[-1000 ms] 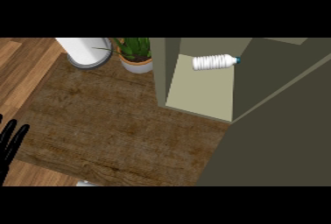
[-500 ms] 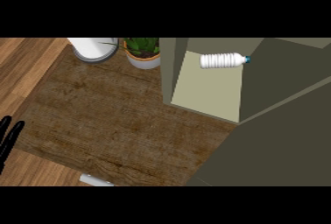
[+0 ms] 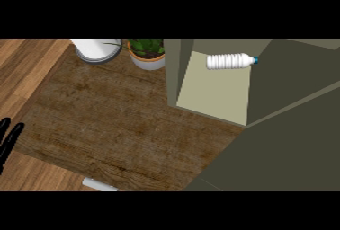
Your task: Pick up the bottled water, place it into the cabinet and close the cabinet
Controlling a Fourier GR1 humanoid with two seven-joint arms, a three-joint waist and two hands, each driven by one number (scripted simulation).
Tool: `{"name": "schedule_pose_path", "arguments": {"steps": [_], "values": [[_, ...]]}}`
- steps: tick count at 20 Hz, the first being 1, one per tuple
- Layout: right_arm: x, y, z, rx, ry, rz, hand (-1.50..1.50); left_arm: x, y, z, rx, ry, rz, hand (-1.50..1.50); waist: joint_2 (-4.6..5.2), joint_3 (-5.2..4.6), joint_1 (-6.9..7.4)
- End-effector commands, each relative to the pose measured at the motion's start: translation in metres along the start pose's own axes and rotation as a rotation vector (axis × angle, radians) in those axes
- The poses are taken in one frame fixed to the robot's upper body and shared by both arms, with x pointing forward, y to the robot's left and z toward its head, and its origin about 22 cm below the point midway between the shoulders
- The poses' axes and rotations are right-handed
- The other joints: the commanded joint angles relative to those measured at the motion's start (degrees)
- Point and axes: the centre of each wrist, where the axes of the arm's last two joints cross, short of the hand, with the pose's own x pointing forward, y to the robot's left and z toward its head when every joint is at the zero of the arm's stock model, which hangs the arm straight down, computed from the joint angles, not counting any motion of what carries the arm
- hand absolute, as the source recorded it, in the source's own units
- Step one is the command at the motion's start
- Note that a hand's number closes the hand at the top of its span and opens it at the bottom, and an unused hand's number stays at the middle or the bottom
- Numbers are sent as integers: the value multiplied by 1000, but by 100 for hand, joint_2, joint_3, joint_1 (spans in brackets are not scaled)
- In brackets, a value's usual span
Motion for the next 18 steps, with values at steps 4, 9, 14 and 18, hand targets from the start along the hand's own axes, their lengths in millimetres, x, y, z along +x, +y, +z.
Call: {"name": "schedule_pose_path", "arguments": {"steps": [4, 9, 14, 18], "values": [[-10, -20, -16, -65, 128, 88, 150, 1, 2, 0, -11, 6, 7, -150, -46, 5, 65], [-23, -37, -34, -105, 180, 88, 150, 0, 5, -2, -10, 8, 13, -150, -35, 20, 26], [-36, -57, -58, -147, 221, 61, 150, 1, 7, -4, -5, -3, 6, -150, -64, 38, 0], [-46, -76, -85, -180, 248, 33, 150, 0, 8, -2, 4, 1, 8, -150, -112, 61, 30]]}}
